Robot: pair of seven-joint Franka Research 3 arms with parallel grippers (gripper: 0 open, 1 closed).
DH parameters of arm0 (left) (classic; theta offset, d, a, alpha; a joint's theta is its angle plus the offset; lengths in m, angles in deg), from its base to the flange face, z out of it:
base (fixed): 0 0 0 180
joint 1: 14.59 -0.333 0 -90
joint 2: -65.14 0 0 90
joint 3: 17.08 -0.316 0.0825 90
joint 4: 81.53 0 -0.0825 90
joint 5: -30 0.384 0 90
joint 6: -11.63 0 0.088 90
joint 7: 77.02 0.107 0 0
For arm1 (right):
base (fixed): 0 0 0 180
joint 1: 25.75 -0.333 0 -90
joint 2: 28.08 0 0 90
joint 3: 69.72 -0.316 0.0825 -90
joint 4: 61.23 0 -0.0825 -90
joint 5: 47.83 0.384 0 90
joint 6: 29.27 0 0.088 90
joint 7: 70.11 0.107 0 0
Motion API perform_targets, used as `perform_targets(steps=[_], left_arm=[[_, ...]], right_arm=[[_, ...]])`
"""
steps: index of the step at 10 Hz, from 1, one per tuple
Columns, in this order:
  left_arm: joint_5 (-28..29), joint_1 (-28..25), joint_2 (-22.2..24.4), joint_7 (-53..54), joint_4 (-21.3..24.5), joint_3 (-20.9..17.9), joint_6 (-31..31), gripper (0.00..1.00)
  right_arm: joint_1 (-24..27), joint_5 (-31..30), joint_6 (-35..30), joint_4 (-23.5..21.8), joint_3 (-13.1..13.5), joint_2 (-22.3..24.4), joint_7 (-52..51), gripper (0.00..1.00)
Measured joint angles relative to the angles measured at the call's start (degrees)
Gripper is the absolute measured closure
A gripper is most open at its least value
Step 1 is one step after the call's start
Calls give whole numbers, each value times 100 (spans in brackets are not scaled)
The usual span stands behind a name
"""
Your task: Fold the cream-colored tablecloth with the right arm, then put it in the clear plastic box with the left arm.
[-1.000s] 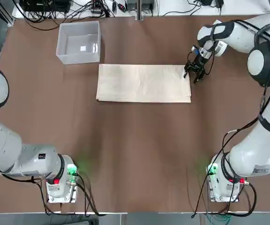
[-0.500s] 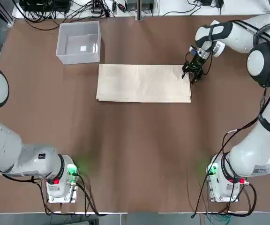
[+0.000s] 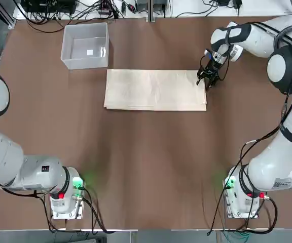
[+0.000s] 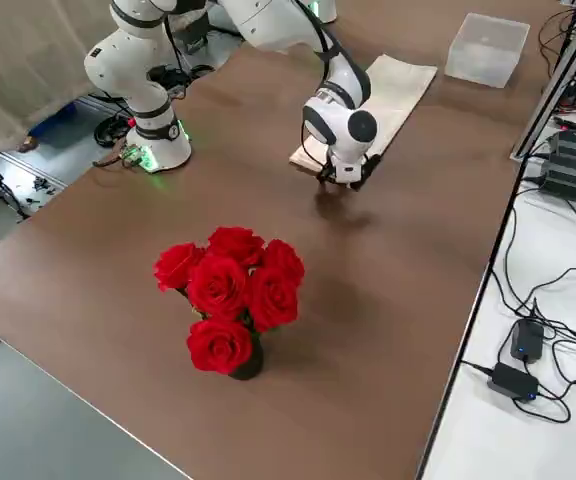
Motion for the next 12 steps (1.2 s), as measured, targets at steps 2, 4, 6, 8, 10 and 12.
perform_targets(steps=[2, 4, 6, 8, 10, 12], left_arm=[[2, 0, -11, 0, 0, 0, 23, 0], [4, 0, -30, 0, 0, 0, 29, 0], [5, -2, -39, 0, 0, -1, 29, 0], [5, -2, -40, 0, 0, -1, 30, 0], [5, -2, -40, 0, 0, -1, 30, 0], [5, -3, -40, 0, 0, -2, 30, 0]], right_arm=[[0, 0, 29, -7, -2, -5, 0, 23], [0, 0, 45, -19, -1, -5, 0, 26], [0, 0, 169, -97, -3, -8, 0, 33], [-1, 0, 283, -174, -10, -20, 0, 44], [-1, 0, 293, -177, -16, -23, 0, 52], [-2, 12, 300, -174, -27, -22, 0, 58]])
